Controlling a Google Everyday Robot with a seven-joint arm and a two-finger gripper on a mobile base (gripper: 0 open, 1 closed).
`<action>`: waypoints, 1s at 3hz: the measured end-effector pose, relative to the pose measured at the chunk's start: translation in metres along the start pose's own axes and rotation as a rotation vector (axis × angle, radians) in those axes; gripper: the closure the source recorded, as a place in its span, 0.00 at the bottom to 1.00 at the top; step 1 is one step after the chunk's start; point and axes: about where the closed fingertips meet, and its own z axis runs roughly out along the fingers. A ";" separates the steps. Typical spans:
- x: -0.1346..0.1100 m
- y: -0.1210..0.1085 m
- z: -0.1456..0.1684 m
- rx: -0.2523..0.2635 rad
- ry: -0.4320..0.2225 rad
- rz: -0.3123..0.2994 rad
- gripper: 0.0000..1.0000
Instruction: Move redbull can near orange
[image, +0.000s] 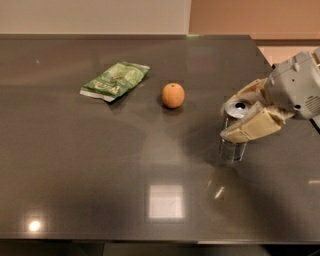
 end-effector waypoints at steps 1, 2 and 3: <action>0.001 -0.041 0.011 0.023 -0.023 0.062 1.00; -0.003 -0.075 0.027 0.027 -0.054 0.102 1.00; -0.007 -0.096 0.039 0.025 -0.076 0.122 1.00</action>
Offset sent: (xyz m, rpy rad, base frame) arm 0.1287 0.0149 -0.0203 0.1285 0.0605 -0.1190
